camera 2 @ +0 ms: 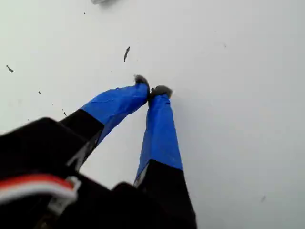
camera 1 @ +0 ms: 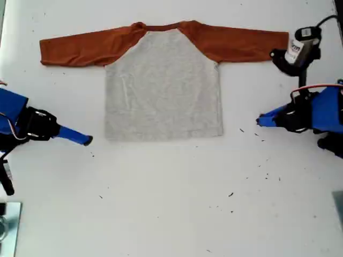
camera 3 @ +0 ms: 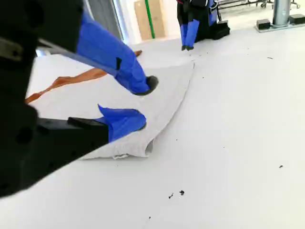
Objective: Fold t shirt
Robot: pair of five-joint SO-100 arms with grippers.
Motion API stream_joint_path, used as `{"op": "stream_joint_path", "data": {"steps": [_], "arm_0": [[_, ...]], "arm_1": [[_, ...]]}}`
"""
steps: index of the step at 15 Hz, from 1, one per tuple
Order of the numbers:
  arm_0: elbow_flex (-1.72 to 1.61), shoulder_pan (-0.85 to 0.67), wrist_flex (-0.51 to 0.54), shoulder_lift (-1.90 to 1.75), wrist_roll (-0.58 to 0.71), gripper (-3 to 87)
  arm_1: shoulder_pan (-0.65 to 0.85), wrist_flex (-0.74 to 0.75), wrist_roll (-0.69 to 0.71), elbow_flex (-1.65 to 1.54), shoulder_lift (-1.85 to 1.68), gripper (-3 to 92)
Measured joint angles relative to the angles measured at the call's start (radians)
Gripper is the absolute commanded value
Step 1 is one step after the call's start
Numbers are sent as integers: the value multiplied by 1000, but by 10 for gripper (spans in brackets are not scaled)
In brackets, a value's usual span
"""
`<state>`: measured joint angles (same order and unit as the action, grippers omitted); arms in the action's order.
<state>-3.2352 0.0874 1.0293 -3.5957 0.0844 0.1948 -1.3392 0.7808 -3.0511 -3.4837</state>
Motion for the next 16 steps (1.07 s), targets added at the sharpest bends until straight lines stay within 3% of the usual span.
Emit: {"op": "stream_joint_path", "data": {"steps": [1,4,5,6,9,13,16], "arm_0": [[0,0,0,0,0,129],[0,-35,0,0,0,106],[0,-55,0,0,0,-3],[0,-80,0,0,0,-3],[0,-87,0,0,0,-3],[0,-46,0,0,38,-3],[0,-41,0,0,43,-3]], "arm_1": [[2,0,-3,0,0,39],[12,0,-368,0,0,39],[5,0,-376,0,0,38],[5,0,-407,0,0,41],[-20,0,-692,0,0,35],[-20,35,-661,20,12,34],[141,-18,-368,445,511,35]]}}
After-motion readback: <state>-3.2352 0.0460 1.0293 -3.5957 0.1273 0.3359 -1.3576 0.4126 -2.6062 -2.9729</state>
